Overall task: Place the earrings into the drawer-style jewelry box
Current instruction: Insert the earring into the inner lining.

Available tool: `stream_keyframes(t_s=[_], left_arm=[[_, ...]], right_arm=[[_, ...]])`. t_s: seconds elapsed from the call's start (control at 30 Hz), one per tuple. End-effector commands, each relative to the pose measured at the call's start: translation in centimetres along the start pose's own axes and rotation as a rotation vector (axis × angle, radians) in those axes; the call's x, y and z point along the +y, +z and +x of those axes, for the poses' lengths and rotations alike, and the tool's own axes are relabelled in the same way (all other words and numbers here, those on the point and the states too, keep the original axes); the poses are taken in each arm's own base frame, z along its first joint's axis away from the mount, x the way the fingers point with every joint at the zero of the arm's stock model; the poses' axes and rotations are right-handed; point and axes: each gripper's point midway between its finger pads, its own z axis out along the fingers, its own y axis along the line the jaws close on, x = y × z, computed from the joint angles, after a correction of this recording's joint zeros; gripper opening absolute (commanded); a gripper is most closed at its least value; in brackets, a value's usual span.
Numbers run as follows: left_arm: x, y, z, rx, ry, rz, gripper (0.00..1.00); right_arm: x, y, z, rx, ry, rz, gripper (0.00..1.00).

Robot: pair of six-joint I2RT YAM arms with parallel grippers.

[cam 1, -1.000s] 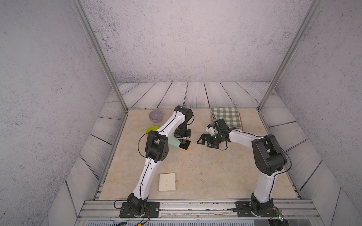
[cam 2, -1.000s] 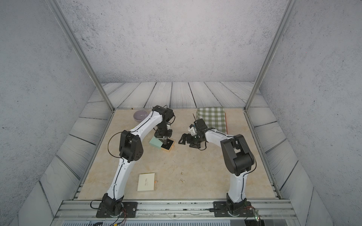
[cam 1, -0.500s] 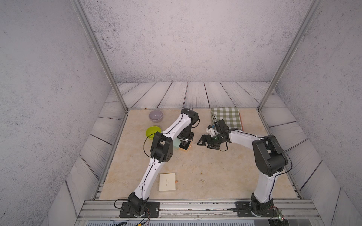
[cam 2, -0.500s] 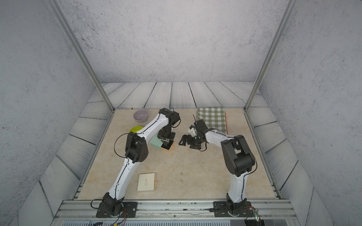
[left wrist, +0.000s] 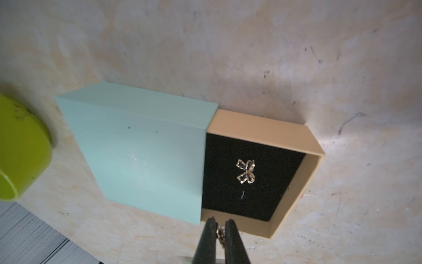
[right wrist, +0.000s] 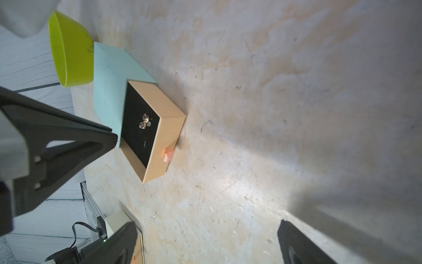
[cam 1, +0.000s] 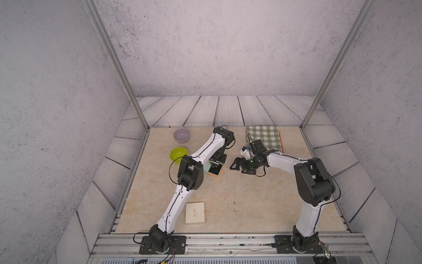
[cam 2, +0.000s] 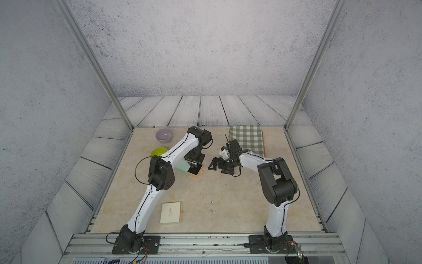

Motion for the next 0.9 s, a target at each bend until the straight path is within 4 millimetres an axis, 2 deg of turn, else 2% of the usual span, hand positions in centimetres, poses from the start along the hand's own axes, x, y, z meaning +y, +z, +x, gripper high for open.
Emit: stream_keyframes(t_s=[0.0, 0.2, 0.87], left_arm=[[0.0, 0.6, 1.0, 0.045, 0.053, -0.060, 0.00], [-0.7, 0.9, 1.1, 0.047, 0.087, -0.074, 0.00], [0.1, 1.8, 1.3, 0.067, 0.109, -0.144, 0.00]], right_arm=[[0.2, -0.5, -0.3, -0.011, -0.016, -0.002, 0.99], [0.1, -0.7, -0.4, -0.012, -0.010, -0.004, 0.99], [0.1, -0.6, -0.5, -0.011, -0.007, -0.017, 0.99]])
